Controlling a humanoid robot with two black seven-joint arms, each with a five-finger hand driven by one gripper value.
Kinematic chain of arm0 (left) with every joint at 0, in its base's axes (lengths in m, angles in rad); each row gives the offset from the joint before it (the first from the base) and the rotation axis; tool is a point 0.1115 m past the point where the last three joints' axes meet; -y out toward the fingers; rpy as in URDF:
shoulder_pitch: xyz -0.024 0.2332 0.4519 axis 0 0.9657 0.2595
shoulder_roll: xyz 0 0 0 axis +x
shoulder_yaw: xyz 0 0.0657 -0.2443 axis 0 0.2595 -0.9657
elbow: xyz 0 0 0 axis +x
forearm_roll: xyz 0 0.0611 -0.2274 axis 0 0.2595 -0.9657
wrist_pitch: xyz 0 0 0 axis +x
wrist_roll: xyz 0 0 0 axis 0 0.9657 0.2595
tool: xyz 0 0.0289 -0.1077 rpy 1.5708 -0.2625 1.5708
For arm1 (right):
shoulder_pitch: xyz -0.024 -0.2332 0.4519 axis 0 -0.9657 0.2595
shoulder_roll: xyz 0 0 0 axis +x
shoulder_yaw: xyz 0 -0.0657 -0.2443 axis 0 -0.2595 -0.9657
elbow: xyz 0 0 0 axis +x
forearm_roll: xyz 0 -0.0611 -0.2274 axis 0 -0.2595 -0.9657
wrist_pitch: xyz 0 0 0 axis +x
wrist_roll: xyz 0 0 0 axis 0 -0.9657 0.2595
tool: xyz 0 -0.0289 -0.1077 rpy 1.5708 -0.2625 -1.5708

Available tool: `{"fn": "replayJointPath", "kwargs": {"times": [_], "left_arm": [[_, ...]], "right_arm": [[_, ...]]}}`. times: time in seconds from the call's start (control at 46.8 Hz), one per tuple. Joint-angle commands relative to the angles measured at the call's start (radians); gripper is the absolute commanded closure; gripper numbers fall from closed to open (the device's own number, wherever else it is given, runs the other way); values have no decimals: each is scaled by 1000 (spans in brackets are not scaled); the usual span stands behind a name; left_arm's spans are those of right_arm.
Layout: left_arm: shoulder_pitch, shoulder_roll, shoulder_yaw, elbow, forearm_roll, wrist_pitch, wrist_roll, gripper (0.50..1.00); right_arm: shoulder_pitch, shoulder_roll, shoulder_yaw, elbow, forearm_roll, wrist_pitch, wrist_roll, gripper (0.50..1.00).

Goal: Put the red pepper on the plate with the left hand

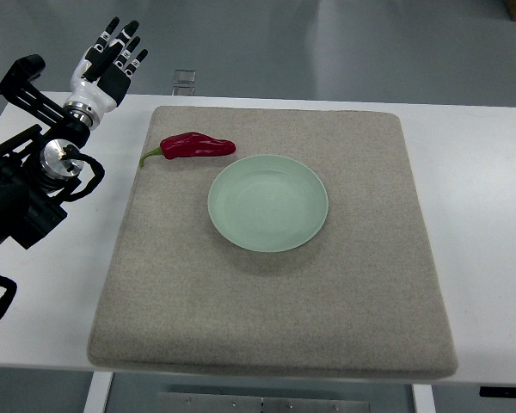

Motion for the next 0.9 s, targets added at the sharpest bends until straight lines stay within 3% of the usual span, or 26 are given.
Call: {"fn": "replayJointPath", "kwargs": {"times": [0.0, 0.299, 0.877], "left_arm": [[-2, 1, 3, 0, 3, 0, 0, 508], [-7, 24, 15, 2, 78, 1, 3, 508], [-31, 56, 17, 0, 733, 38, 9, 514]], "right_arm": [[0, 0, 0, 0, 0, 1, 0, 572], [0, 0, 0, 0, 0, 0, 0, 572], [0, 0, 0, 0, 0, 0, 0, 570]]}}
